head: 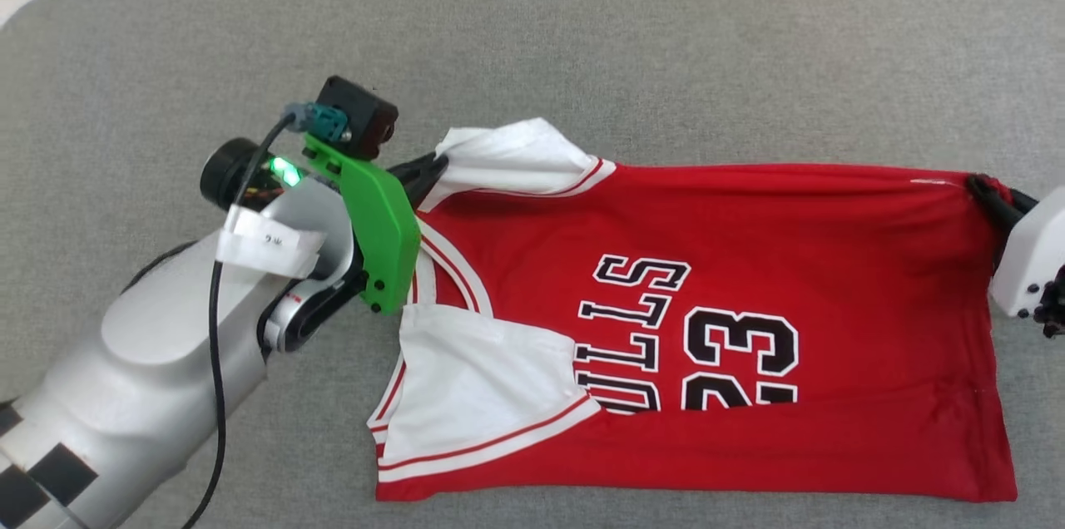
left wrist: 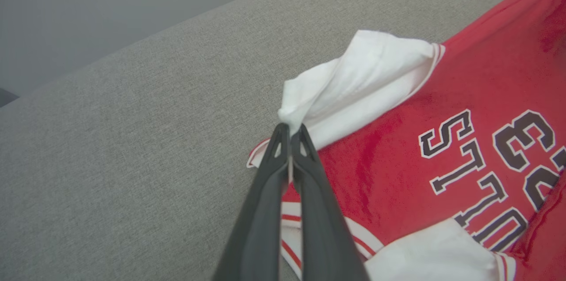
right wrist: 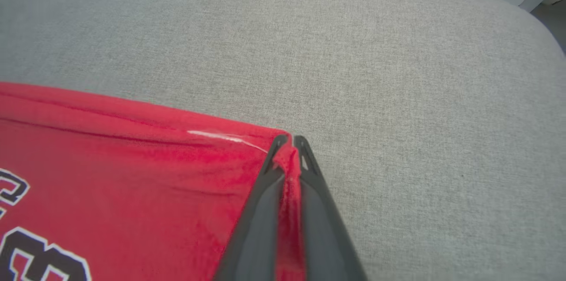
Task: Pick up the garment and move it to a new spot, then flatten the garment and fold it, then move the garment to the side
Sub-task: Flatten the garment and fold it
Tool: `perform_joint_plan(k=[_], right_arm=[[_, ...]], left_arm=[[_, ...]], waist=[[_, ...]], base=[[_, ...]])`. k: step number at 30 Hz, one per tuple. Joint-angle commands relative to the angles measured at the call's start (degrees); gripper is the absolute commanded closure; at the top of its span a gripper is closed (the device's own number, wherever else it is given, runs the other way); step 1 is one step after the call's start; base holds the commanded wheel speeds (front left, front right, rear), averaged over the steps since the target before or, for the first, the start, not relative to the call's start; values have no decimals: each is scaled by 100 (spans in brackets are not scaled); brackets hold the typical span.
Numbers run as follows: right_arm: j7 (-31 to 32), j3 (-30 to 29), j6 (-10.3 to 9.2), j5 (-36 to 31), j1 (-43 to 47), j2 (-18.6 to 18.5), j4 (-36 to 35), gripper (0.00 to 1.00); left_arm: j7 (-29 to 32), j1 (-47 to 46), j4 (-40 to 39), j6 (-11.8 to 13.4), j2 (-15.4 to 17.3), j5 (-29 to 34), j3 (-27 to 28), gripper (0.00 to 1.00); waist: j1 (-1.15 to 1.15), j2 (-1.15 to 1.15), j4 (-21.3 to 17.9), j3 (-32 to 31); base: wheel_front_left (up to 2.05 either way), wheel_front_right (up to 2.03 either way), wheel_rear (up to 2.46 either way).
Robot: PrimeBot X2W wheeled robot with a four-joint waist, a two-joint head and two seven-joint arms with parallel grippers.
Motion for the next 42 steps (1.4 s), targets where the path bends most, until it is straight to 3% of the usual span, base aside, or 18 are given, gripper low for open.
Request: perform_joint_plan(k=[1, 8, 16, 24, 36, 37, 38, 40, 42], right_arm=[[-132, -54, -6, 43, 203, 6, -69, 100], [-603, -346, -6, 344, 1223, 18, -463, 100], [-600, -502, -6, 510, 2192, -116, -1015, 100], [-347, -413, -6, 358, 2763, -284, -1411, 100], [-114, -244, -6, 19, 2981, -362, -1452, 100], [-117, -241, -6, -1, 2984, -341, -1437, 66], [-106, -231, -6, -7, 2991, -321, -1420, 0], [-67, -226, -6, 0, 2994, -281, -1385, 0], [-51, -219, -6, -3, 3005, -261, -1366, 0]], left_arm=[[-59, 221, -84, 75, 95, -33, -25, 100], [-16, 1051, -807, 458, 448, -159, -234, 100], [160, 1762, -1234, 721, 702, -274, -553, 100], [276, 2074, -1161, 769, 699, -245, -795, 100], [243, 2215, -734, 656, 421, -207, -918, 100], [223, 2213, -688, 644, 392, -204, -919, 100], [206, 2211, -649, 633, 370, -199, -921, 100], [168, 2216, -567, 618, 321, -192, -924, 0], [137, 2241, -497, 613, 278, -204, -926, 0]], waist=[[0, 0, -18, -289], [0, 0, 69, -566], [0, 0, 108, -644], [0, 0, 48, -649], [0, 0, 0, -641], [0, 0, -3, -635], [0, 0, -4, -634], [0, 0, -9, -641], [0, 0, -18, -674]], base=[[0, 0, 0], [0, 0, 0], [0, 0, 0], [0, 0, 0], [0, 0, 0], [0, 0, 0], [0, 0, 0], [0, 0, 0], [0, 0, 0]])
